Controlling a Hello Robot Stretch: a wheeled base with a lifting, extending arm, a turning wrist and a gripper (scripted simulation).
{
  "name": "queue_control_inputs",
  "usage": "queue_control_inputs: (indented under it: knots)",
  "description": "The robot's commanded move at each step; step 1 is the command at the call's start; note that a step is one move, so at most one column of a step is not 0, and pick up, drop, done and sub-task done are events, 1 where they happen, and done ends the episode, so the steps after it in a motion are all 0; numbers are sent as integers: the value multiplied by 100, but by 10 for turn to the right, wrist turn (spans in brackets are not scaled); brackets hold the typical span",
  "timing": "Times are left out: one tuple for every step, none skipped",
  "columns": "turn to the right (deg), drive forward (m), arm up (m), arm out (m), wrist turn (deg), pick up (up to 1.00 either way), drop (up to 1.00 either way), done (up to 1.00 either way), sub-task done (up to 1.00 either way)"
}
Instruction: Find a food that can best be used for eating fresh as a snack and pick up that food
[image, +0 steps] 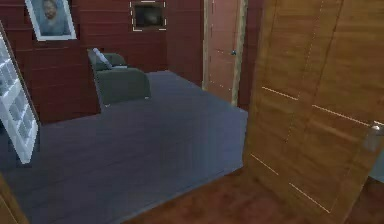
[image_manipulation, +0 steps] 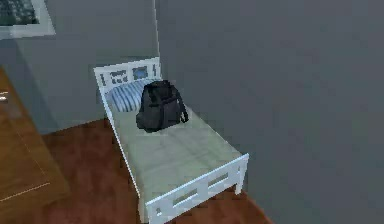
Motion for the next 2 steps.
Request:
queue_control_inputs:
  knots:
    - [180, 0, 0, 0, 0, 0, 0, 0, 0]
    - [30, 0, 0, 0, 0, 0, 0, 0, 0]
